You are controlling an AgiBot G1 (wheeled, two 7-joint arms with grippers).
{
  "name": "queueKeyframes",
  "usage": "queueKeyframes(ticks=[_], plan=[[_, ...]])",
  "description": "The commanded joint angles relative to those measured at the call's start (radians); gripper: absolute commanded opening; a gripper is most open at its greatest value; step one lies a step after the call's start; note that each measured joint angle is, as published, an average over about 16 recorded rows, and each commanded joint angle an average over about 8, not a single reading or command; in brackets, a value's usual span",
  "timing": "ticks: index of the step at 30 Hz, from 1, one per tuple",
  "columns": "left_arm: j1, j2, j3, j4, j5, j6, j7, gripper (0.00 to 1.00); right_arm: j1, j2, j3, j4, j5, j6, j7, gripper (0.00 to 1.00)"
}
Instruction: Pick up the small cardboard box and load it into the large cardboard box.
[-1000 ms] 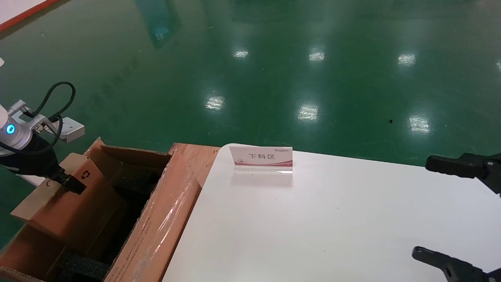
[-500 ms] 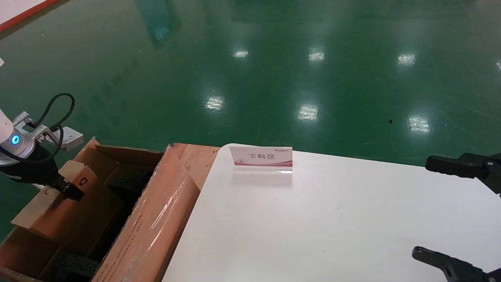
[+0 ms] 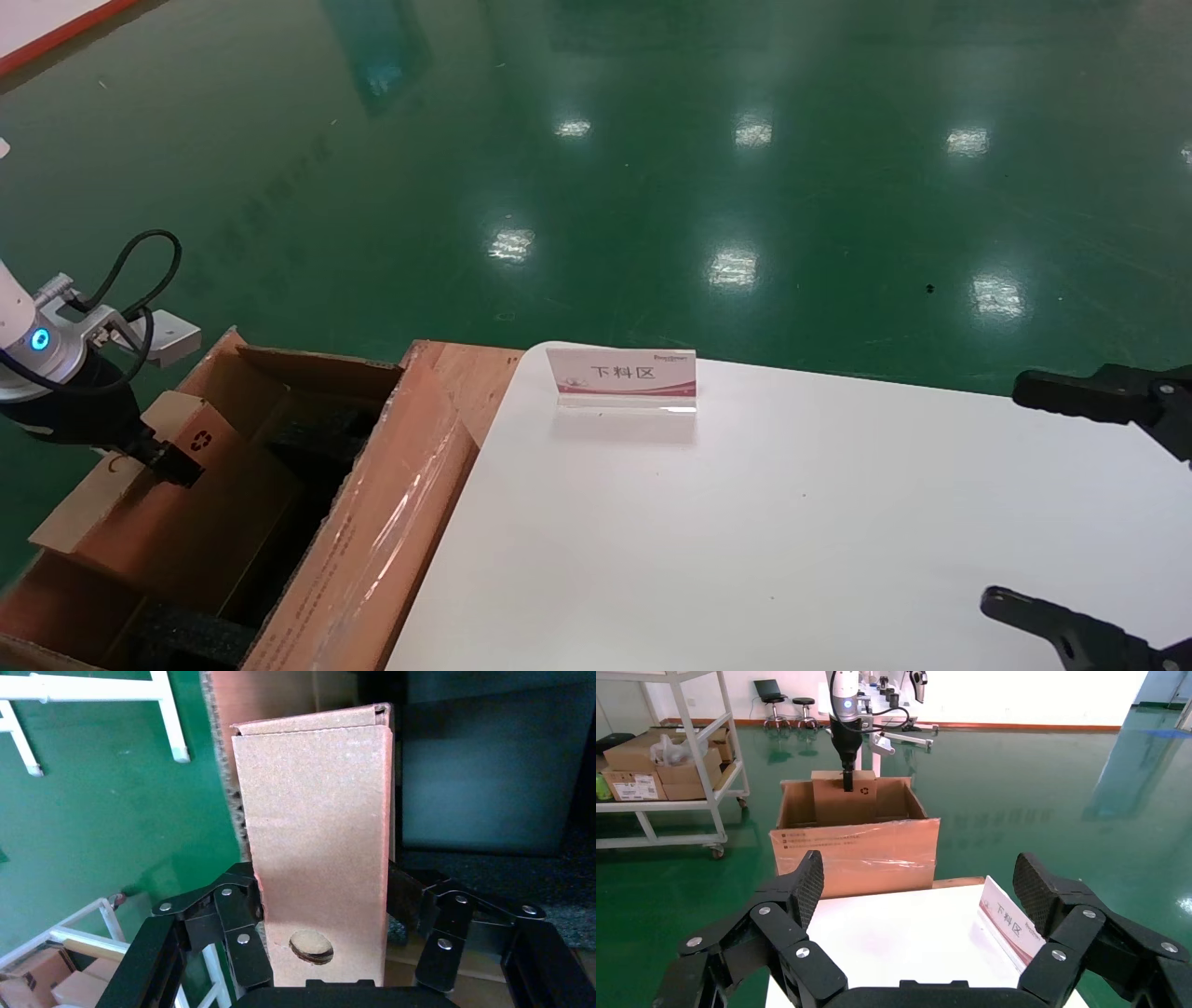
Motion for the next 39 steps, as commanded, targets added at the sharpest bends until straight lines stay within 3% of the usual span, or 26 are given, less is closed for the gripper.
queueKeyframes(ticks=[1, 21, 39], plan=[[-0.001, 0.0, 0.0, 0.0, 0.0, 0.0, -0.001, 1.0, 0.0, 0.0, 0.0, 0.0, 0.0, 0.0, 0.0, 1.0], [-0.017, -0.005, -0.008, -0.012, -0.001, -0.008, 0.007, 1.0, 0.0, 0.0, 0.0, 0.0, 0.0, 0.0, 0.0, 1.0], [-0.247, -0.11, -0.167, -0.261, -0.107, -0.141, 0.176, 1.0, 0.001, 0.0, -0.001, -0.001, 0.0, 0.0, -0.001, 1.0]])
